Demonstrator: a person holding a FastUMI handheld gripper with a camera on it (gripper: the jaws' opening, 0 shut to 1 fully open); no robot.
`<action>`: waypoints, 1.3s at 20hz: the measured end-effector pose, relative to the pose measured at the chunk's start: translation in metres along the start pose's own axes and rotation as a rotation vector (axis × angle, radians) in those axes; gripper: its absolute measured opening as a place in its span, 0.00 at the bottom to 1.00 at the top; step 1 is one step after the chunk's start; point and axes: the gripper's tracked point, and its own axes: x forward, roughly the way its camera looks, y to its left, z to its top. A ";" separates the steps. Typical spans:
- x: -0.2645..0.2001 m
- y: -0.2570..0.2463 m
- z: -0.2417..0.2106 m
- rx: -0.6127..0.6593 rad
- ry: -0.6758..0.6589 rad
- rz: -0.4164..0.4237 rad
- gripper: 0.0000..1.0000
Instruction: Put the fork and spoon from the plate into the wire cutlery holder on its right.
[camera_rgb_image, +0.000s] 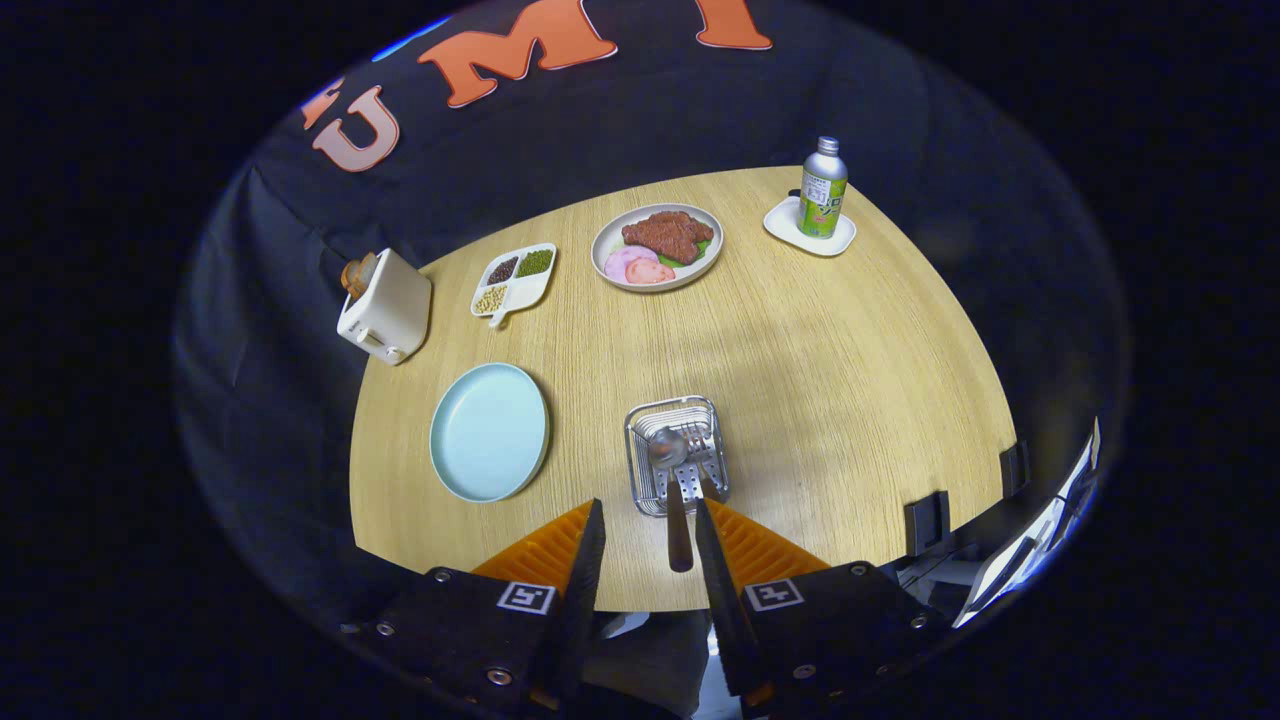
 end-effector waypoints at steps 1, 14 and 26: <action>0.000 0.003 0.002 0.015 -0.008 0.014 0.56; -0.050 0.047 0.109 -0.111 -0.544 0.054 0.69; -0.190 0.095 0.192 -0.315 -1.150 -0.013 0.93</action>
